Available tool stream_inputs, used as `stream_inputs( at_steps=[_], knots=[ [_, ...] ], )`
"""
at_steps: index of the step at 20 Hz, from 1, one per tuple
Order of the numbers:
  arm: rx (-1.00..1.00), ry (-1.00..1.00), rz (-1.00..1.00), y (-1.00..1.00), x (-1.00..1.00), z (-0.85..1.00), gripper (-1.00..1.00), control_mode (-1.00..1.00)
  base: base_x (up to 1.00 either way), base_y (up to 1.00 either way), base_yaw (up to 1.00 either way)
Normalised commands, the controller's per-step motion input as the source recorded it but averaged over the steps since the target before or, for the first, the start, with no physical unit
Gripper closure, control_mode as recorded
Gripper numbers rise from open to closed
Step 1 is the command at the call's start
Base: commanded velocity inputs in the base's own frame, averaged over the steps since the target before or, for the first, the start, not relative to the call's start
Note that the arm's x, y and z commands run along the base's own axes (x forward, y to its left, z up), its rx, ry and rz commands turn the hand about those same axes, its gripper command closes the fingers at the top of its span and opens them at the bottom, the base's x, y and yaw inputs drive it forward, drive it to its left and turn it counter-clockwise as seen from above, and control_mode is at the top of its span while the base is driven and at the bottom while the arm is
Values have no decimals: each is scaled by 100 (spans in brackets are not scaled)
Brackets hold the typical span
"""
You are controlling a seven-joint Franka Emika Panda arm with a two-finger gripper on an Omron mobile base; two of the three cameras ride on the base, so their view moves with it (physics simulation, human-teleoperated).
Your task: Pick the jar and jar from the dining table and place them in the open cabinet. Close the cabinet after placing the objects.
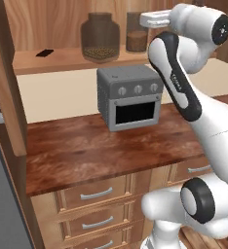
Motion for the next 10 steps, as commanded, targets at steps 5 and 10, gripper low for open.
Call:
stream_inputs(
  at_steps=[5, 10],
  knots=[
    [-16, 91, -12, 6, -93, -47, -100, -100, 0, 0, 0],
    [-9, 43, -17, 3, -100, -48, -100, -100, 0, 0, 0]
  ],
)
